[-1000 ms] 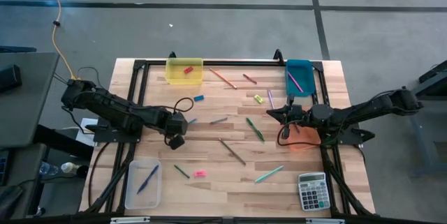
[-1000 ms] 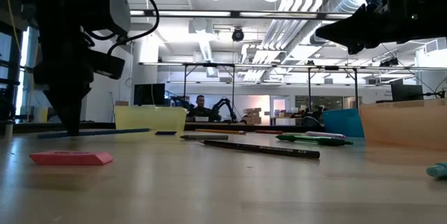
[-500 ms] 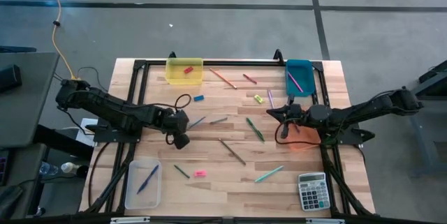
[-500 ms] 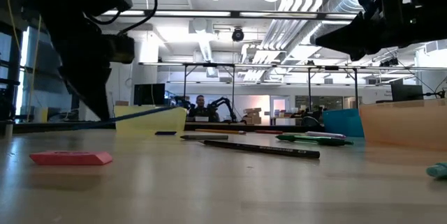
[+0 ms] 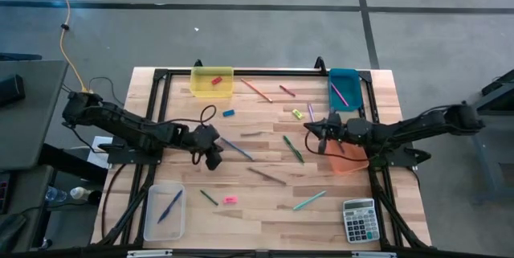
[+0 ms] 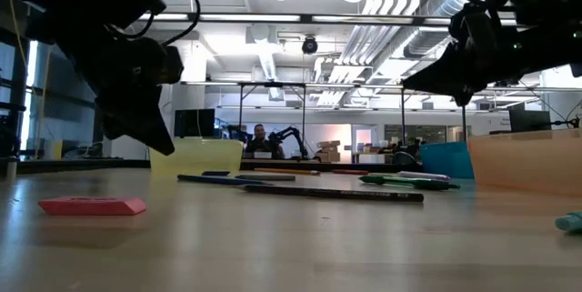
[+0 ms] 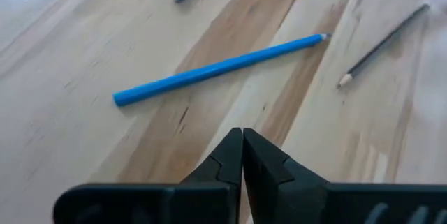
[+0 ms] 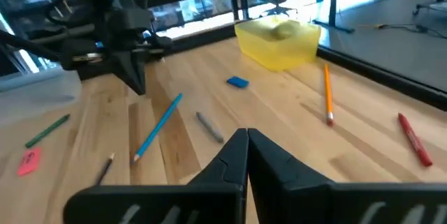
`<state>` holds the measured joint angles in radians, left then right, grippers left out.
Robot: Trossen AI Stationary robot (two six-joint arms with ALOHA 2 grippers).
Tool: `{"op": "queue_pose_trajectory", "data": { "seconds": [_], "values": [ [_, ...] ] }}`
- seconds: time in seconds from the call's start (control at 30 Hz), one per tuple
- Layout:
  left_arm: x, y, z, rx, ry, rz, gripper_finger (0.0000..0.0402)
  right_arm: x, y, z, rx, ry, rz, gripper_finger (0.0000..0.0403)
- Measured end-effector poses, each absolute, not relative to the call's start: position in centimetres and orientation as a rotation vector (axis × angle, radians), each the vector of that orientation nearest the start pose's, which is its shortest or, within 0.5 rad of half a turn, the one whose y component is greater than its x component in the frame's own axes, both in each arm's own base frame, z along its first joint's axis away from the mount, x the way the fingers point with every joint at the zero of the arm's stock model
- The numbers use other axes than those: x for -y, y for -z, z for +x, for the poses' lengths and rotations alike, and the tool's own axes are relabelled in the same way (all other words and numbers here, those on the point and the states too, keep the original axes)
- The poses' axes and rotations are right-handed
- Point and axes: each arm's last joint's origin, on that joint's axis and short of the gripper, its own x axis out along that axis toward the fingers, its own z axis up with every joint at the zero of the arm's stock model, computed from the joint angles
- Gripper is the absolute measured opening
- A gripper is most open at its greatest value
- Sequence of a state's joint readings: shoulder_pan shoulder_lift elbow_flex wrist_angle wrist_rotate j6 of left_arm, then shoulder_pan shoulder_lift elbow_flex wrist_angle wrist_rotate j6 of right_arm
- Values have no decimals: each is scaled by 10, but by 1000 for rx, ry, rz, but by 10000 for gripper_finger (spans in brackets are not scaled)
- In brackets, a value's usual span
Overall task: Sort crayons/erasers/pens/pencils in bins
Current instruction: Put the blue pencil into the blue bin
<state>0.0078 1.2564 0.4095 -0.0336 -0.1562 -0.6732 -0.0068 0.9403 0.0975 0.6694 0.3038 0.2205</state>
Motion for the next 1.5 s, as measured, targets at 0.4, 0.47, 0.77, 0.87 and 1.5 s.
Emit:
{"op": "queue_pose_trajectory", "data": {
  "seconds": [0.4, 0.47, 0.77, 0.87, 1.5],
  "values": [
    [-23, -168, 237, -756, -249, -235, 76, 9, -170, 174, -116, 313, 166, 0],
    [-33, -170, 243, -762, -210, -197, 74, 11, -176, 178, -139, 318, 126, 0],
    [-61, -164, 250, -906, -94, -174, 22, 29, -211, 195, -262, 454, 144, 0],
    [-63, -162, 251, -917, -72, -165, 22, 36, -220, 196, -252, 524, 166, 0],
    [-61, -139, 251, -1084, -7, -49, 88, 43, -259, 226, -258, 421, 351, 0]
  ]
}}
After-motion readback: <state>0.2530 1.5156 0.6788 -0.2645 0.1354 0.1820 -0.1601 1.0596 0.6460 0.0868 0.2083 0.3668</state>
